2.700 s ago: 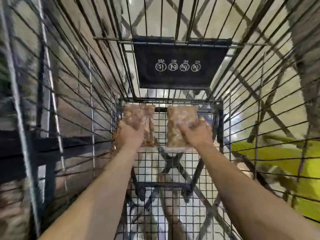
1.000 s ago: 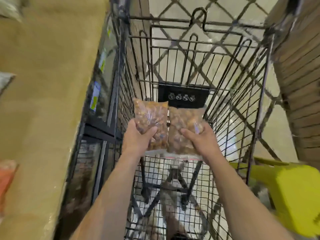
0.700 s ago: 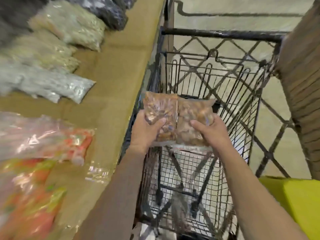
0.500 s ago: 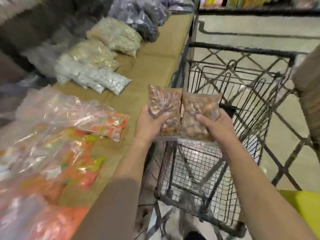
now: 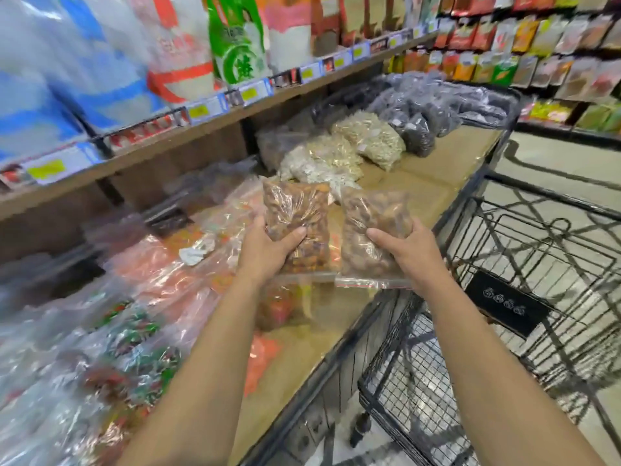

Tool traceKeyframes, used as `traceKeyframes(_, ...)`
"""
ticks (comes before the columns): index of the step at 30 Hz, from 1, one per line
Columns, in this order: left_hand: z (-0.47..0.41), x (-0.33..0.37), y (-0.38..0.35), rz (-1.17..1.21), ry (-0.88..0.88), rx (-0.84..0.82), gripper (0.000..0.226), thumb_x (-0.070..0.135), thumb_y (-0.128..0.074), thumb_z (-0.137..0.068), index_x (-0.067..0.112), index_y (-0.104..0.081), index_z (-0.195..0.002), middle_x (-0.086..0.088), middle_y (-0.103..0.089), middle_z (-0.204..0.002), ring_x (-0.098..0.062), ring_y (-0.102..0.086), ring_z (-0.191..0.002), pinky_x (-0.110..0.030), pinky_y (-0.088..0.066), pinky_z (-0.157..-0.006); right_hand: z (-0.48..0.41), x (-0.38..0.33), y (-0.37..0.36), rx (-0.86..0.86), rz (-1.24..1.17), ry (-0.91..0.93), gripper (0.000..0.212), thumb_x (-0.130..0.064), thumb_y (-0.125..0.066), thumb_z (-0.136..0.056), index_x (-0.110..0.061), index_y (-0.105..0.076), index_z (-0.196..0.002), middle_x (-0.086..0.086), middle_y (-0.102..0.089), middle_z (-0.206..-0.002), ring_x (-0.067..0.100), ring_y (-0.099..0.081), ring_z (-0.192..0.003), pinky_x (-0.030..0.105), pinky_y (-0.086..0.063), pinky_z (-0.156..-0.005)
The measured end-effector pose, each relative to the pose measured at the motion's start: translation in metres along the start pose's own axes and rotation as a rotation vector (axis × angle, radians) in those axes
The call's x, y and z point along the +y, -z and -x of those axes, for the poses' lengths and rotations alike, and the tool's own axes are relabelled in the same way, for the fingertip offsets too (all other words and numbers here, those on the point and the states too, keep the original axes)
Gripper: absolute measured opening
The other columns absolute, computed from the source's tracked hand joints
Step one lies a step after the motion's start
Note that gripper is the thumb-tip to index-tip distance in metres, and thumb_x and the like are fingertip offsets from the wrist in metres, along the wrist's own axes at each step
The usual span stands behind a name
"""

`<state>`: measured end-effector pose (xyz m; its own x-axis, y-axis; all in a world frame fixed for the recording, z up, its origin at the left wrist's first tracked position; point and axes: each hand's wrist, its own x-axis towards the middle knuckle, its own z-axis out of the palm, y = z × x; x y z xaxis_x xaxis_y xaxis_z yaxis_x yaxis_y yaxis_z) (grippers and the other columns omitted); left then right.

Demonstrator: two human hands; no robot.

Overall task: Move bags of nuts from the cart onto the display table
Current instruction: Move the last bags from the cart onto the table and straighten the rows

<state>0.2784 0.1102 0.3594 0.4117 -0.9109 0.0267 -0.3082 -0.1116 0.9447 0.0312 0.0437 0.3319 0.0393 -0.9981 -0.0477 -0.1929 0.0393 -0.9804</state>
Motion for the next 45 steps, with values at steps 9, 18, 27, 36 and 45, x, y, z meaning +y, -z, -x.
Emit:
traceKeyframes(9, 0.066, 0.001, 0.106, 0.080, 0.083, 0.352, 0.039, 0.034, -0.089, -0.082, 0.028, -0.065, -0.112, 0.004, -0.079, -0.110, -0.020, -0.076, -0.105, -0.048, -0.061, -0.097, 0.001, -0.041, -0.105, -0.388, -0.048, 0.151, 0.080, -0.048, -0.098, -0.066, -0.019, -0.064, -0.133, -0.005, -0.077, -0.121, 0.015, -0.074, -0.112, 0.042, -0.059, -0.102)
traceKeyframes(18, 0.162, -0.010, 0.167, 0.176, 0.162, 0.685, 0.034, 0.029, -0.089, -0.084, 0.028, -0.066, -0.108, 0.001, -0.080, -0.107, -0.025, -0.077, -0.104, -0.047, -0.063, -0.093, 0.051, -0.066, -0.189, -0.728, -0.081, 0.247, 0.061, -0.033, -0.096, -0.076, -0.021, -0.065, -0.127, -0.010, -0.078, -0.112, 0.006, -0.075, -0.102, 0.024, -0.058, -0.086)
traceKeyframes(27, 0.276, -0.020, 0.236, 0.244, 0.152, 0.901, 0.050, 0.030, -0.090, -0.083, 0.018, -0.067, -0.126, -0.012, -0.080, -0.114, -0.035, -0.078, -0.102, -0.049, -0.066, -0.080, 0.141, -0.091, -0.259, -0.999, -0.114, 0.304, 0.053, -0.032, -0.095, -0.078, -0.022, -0.068, -0.123, -0.006, -0.080, -0.113, 0.009, -0.076, -0.104, 0.031, -0.059, -0.090)
traceKeyframes(36, 0.383, -0.039, 0.303, 0.260, 0.160, 1.052, 0.025, 0.004, -0.075, -0.096, 0.015, -0.063, -0.115, 0.003, -0.082, -0.087, -0.015, -0.080, -0.069, -0.028, -0.062, -0.052, 0.257, -0.104, -0.324, -1.125, -0.070, 0.331, 0.056, -0.034, -0.094, -0.078, -0.020, -0.064, -0.123, -0.005, -0.076, -0.116, 0.015, -0.073, -0.107, 0.032, -0.055, -0.085)
traceKeyframes(45, 0.486, -0.088, 0.393, 0.184, 0.243, 1.106, 0.023, 0.014, -0.078, -0.095, 0.030, -0.061, -0.099, 0.008, -0.081, -0.097, -0.002, -0.077, -0.078, -0.021, -0.060, -0.060, 0.386, -0.094, -0.393, -1.173, -0.036, 0.303, 0.050, -0.030, -0.092, -0.082, -0.017, -0.065, -0.123, -0.008, -0.074, -0.114, 0.004, -0.069, -0.102, 0.019, -0.050, -0.079)
